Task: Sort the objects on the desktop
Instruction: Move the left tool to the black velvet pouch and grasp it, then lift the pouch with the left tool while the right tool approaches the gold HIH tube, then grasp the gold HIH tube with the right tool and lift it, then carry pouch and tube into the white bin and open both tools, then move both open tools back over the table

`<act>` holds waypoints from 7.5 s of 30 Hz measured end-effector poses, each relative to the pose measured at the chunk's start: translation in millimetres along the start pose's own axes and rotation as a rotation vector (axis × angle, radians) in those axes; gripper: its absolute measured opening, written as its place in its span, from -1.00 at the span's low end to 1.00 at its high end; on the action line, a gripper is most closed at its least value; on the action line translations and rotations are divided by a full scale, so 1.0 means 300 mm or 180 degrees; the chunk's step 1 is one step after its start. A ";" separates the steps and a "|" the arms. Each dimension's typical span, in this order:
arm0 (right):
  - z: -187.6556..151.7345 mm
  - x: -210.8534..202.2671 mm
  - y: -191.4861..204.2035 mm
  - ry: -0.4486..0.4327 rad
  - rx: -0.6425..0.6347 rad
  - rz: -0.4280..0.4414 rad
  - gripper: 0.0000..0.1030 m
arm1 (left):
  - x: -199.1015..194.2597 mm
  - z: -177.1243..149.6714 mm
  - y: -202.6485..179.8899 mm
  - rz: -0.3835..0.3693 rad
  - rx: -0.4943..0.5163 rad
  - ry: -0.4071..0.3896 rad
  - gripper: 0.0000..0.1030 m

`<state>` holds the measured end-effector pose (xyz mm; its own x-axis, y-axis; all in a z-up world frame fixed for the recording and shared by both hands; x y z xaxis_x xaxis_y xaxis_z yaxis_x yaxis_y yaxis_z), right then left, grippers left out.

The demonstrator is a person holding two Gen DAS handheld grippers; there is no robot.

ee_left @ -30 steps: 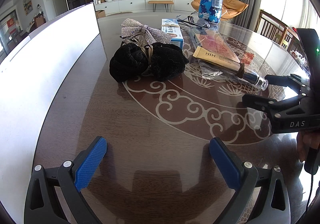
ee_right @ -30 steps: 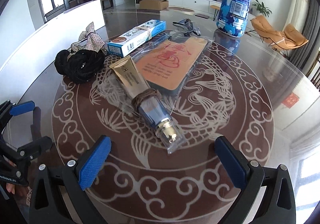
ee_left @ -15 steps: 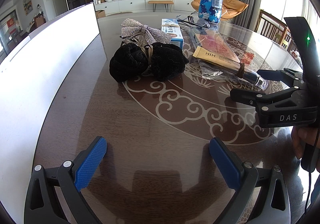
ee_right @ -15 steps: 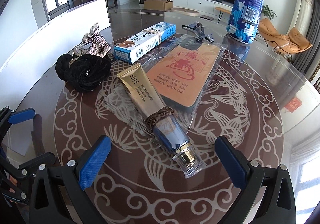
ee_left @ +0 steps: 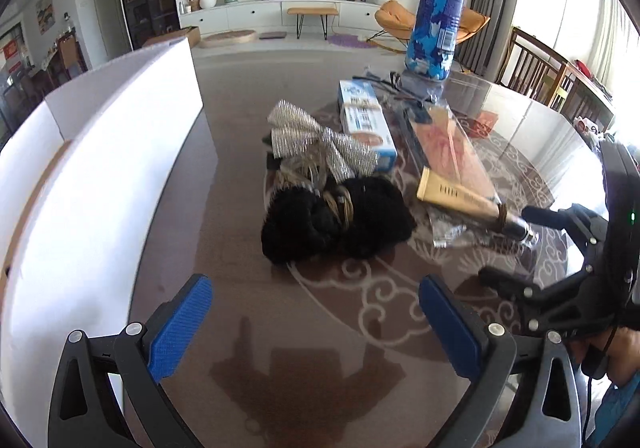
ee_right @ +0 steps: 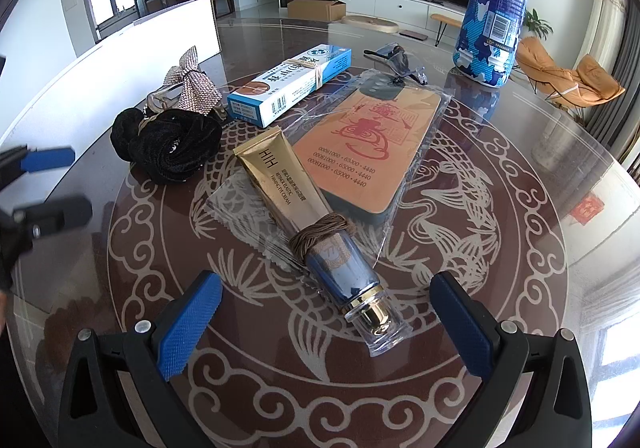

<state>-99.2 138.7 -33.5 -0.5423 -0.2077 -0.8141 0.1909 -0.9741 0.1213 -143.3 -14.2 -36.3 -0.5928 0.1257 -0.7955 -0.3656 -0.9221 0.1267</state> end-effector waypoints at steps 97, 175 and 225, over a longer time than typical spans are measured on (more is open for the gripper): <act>0.001 -0.003 -0.008 -0.0003 0.0025 -0.0013 1.00 | -0.024 -0.180 0.039 0.0028 -0.0045 0.0214 0.50; 0.207 -0.352 1.158 0.0362 -0.0446 0.1711 -0.46 | -0.551 -0.496 0.873 0.0664 -0.1178 0.0097 -0.37; -0.267 -0.233 -0.015 -0.0224 0.0654 -0.0240 0.82 | -0.108 -0.285 -0.080 0.0061 -0.0328 0.0155 0.57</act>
<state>3.4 164.7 -22.4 -0.6059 -0.1324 -0.7845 -0.0189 -0.9834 0.1805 -53.9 -27.4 -64.3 -0.5623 0.0920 -0.8218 -0.2773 -0.9572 0.0825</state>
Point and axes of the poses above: each gripper's, at about its wrist camera, not at the fingertips, and x roughly the way its jaws point, y to its left, z to its top, the point moved 3 cm from there along x, roughly the way its jaws point, and after that the axes turned 13 degrees about x, right-handed, at the moved point
